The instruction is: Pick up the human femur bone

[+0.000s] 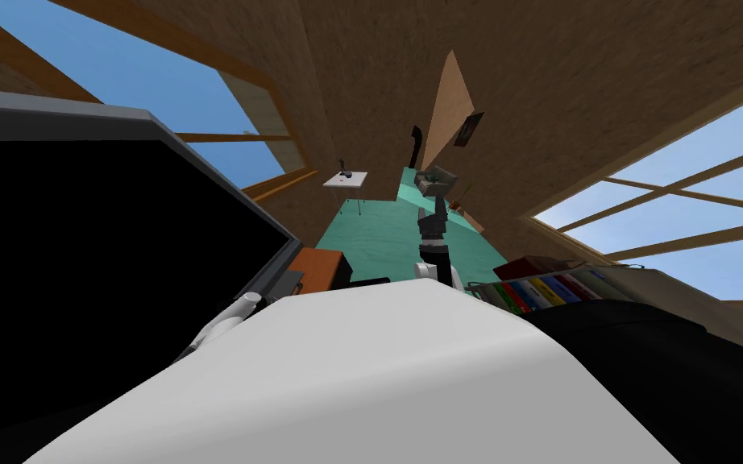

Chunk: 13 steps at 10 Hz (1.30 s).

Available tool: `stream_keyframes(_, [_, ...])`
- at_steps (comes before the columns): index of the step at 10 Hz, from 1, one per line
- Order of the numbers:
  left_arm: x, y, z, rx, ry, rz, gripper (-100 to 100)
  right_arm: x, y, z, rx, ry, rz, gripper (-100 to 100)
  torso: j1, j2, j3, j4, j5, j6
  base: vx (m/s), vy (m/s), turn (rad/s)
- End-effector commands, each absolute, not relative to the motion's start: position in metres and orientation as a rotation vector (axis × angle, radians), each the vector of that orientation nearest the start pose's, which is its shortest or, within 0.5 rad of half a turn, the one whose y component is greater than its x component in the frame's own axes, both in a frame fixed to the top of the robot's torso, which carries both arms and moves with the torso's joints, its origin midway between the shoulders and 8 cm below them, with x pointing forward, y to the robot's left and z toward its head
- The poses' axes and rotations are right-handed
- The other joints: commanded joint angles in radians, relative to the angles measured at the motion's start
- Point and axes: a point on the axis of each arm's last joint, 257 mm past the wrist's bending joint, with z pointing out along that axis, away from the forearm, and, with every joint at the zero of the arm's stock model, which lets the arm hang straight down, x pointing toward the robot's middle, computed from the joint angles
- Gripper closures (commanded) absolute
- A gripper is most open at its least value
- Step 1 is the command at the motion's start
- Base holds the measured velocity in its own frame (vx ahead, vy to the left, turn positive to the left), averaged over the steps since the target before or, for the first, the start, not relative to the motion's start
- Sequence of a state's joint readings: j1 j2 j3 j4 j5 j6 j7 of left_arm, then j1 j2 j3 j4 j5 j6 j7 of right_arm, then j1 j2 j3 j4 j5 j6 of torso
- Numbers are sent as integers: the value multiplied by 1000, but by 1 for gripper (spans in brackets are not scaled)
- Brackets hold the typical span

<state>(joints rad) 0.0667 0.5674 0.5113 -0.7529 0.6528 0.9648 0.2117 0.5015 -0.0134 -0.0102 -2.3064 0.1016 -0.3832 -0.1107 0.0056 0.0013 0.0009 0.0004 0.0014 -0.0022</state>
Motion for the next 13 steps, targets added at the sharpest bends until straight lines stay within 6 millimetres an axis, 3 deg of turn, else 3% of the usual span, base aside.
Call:
stream_keyframes(1, [156,568,-548,-3005,661,-137,-100,359,-275,12,708,711,1301,0,0,0,0,0,0,0,-53,53,-93])
stream_keyframes(2, [156,559,-553,-3028,663,-136,-100,359,-275,12,708,711,1301,0,0,0,0,0,0,0,-44,45,-79])
stream_keyframes(3, [156,564,-551,-3015,661,-137,-100,359,-275,12,708,711,1301,0,-1,-1,-1,0,0,0,-19,17,-22])
stream_keyframes(4, [156,563,-551,-3017,662,-136,0,359,-275,12,708,711,1300,0,-2,-2,-1,0,-1,0,0,0,0])
stream_keyframes(5, [147,567,-556,-3031,579,-136,-100,359,-275,12,708,711,1300,0,-3,-4,-2,-1,-1,0,-78,7,-342])
stream_keyframes(13, [116,576,-572,-3062,288,-130,-100,359,-275,12,708,711,1301,0,-2,0,0,0,0,0,-103,26,-259])
